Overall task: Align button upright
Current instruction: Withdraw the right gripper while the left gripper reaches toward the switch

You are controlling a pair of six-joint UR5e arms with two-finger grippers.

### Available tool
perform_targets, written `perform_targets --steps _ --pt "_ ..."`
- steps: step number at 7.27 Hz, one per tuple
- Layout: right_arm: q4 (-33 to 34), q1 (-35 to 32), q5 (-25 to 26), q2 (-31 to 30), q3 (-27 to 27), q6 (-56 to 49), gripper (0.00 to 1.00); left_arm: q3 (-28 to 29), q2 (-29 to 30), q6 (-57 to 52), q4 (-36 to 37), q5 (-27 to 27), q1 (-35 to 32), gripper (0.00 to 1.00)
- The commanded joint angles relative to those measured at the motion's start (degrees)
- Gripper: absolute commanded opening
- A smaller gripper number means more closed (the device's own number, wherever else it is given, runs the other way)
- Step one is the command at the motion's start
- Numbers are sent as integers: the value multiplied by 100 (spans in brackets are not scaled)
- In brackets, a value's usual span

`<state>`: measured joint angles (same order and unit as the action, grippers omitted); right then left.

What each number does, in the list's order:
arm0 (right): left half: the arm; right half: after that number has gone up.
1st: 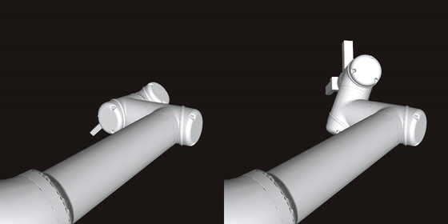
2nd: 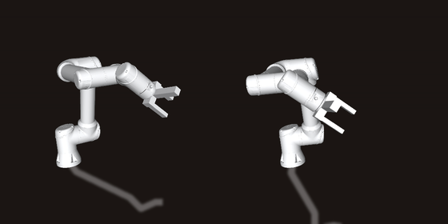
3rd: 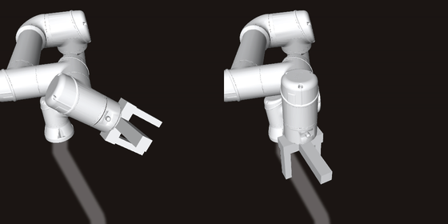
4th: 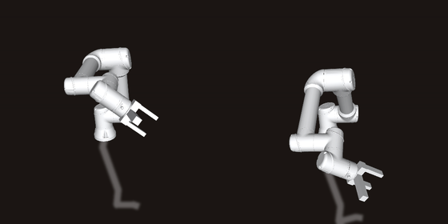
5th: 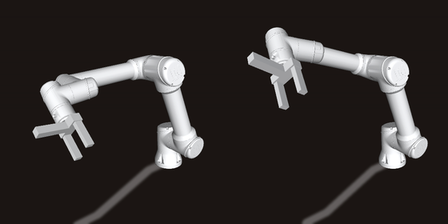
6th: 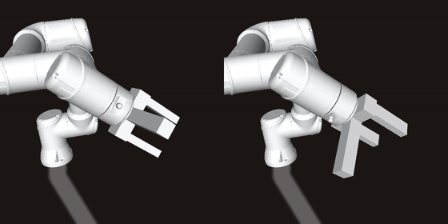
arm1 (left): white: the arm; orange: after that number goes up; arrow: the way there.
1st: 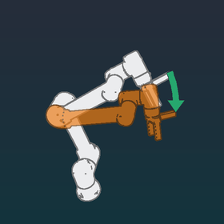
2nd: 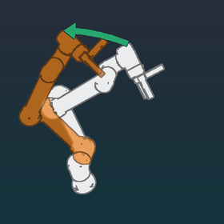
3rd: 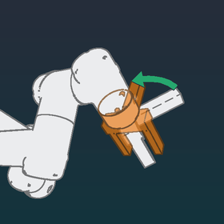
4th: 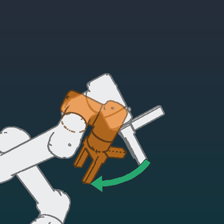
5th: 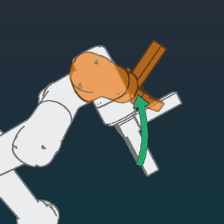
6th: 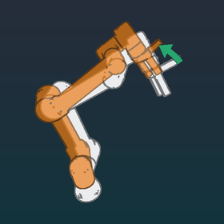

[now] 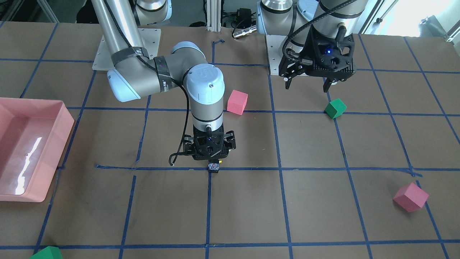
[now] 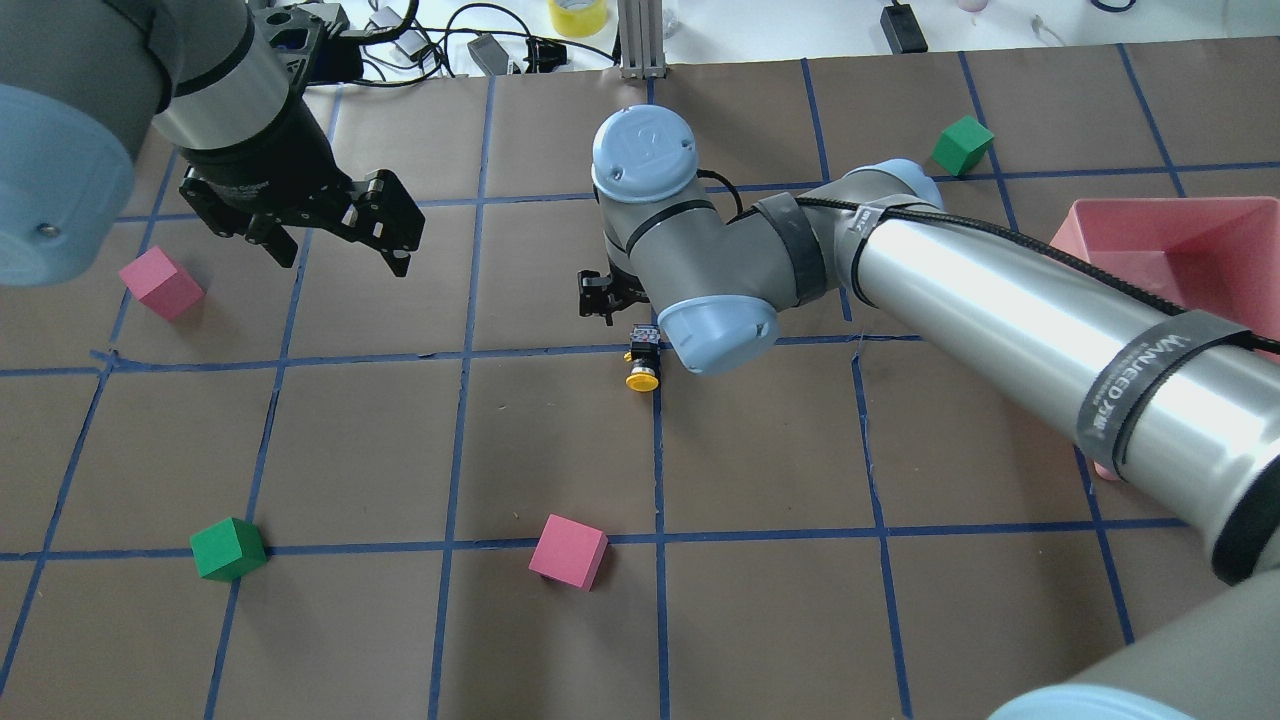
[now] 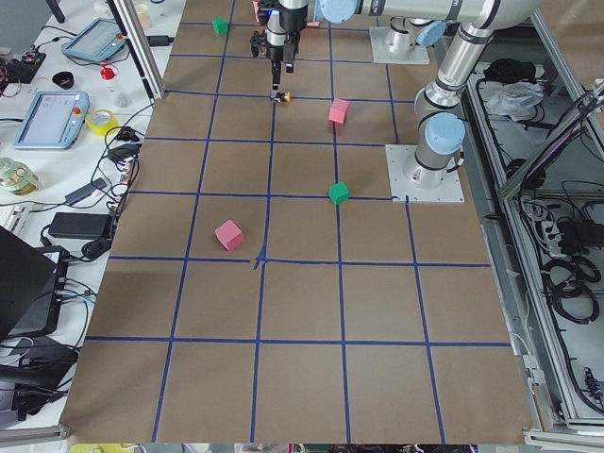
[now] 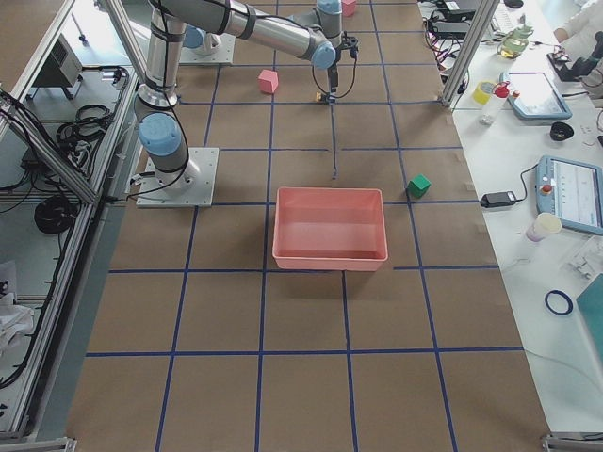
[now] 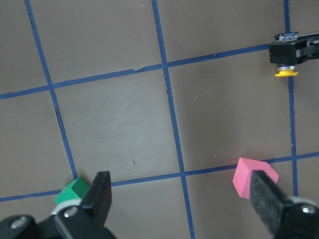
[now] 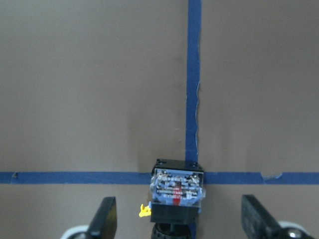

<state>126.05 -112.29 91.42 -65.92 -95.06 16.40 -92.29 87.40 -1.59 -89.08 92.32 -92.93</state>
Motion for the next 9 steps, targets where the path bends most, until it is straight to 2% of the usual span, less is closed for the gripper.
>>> perform_targets --steps 1,2,3,4,5,6,9 --pt "-858 704 121 -682 39 -522 100 -331 -65 562 440 75 -416 90" --pt "-1480 1144 122 -981 222 -846 100 -612 -13 1120 905 84 -724 100" --pt "-2192 1418 131 -1349 416 -892 100 -980 5 1526 1667 93 -1023 100" --pt "-2503 1778 148 -1510 713 -1223 100 -1401 57 1809 2588 84 -1269 100" --pt "-3324 2120 131 -1677 1160 -1488 100 -1893 127 1855 3467 136 -1420 100" --pt "-3802 2281 87 -1809 1408 -1508 100 -2385 224 2143 4424 337 -1569 100" --pt "-3790 2291 43 -1810 1341 -1508 100 -3170 1056 2460 7001 769 -2096 100"
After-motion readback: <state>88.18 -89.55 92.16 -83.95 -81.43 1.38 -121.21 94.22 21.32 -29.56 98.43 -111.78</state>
